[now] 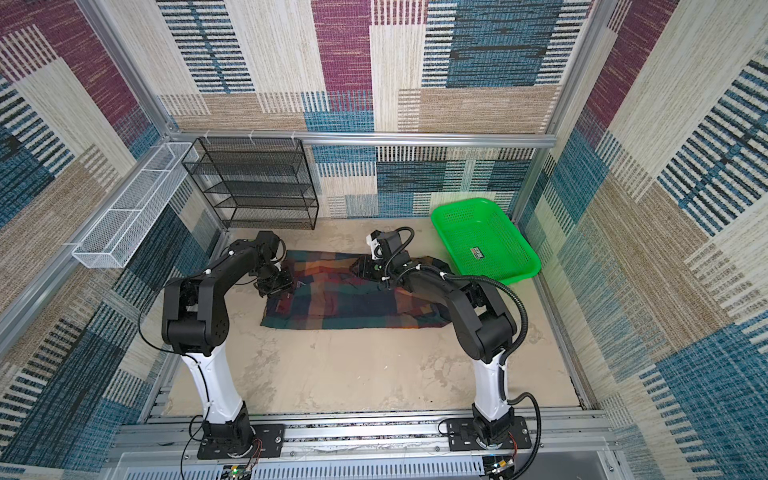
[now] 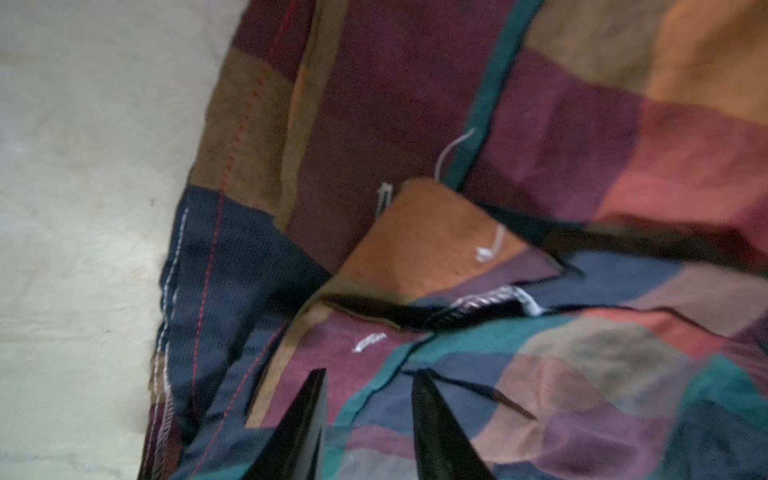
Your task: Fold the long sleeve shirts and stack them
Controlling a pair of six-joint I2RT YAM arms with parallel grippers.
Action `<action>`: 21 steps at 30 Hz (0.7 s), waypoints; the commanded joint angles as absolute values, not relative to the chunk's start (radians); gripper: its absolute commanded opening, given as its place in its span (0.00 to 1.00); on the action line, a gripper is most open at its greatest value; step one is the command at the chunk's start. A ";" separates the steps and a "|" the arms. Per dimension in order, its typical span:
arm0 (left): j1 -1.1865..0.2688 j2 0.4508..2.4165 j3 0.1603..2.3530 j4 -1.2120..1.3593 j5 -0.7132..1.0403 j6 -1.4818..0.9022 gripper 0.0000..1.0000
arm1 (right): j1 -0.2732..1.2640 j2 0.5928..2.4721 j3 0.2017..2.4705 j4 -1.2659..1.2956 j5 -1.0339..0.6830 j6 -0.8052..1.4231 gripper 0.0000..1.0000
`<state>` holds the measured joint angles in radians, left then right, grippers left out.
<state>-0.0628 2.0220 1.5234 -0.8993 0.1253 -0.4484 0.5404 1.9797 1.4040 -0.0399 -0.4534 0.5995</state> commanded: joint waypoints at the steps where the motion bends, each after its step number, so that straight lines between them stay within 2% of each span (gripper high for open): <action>1: -0.063 2.035 1.512 -0.887 0.099 -0.458 0.38 | 0.558 2.032 1.472 -0.103 -0.521 0.586 0.46; 6: -0.058 2.015 1.431 -0.865 0.097 -0.494 0.39 | 0.604 2.168 1.587 -0.146 -0.538 0.591 0.46; 10: -0.051 1.934 1.281 -0.800 0.148 -0.543 0.38 | 0.612 2.283 1.661 -0.193 -0.549 0.594 0.46; 15: -0.057 1.712 1.000 -0.676 0.226 -0.628 0.38 | 0.632 2.375 1.759 -0.294 -0.534 0.523 0.46; 21: -0.150 1.359 0.751 -0.677 0.251 -0.748 0.38 | 0.737 2.435 1.854 -0.418 -0.520 0.356 0.50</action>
